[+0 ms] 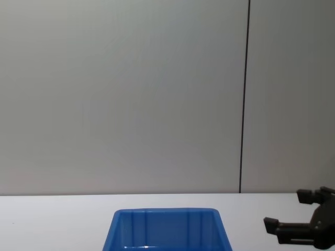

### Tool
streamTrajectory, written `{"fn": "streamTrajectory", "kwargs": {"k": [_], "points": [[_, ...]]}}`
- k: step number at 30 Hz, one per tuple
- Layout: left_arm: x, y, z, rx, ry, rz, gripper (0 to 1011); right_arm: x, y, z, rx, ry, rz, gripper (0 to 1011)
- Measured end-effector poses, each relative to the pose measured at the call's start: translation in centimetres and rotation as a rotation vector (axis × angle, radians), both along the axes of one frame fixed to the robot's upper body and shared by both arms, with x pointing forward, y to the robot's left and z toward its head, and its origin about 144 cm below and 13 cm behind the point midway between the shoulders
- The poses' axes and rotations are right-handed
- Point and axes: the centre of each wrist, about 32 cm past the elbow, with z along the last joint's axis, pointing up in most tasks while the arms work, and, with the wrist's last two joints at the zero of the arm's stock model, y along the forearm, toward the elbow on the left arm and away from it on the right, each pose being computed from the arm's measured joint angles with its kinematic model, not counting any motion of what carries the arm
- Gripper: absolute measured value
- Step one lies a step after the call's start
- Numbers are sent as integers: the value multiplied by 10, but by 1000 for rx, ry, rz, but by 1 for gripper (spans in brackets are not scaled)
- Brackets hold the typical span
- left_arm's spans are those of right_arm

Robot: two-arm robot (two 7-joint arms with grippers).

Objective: Pick up the two dolls from the table and place them into the box.

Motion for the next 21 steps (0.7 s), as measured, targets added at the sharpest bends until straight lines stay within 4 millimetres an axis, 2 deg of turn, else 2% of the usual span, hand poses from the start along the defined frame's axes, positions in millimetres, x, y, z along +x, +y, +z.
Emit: {"fn": "streamTrajectory", "kwargs": {"k": [15,20,21], "points": [[19,12,-14,-10,24,-57,1003,0,0,0,0,0,0,1001],[23,15,-17,-17,28,-69,925,0,0,0,0,0,0,1001],[23,15,-18,-18,28,-71,884,0,0,0,0,0,0,1001]]}}
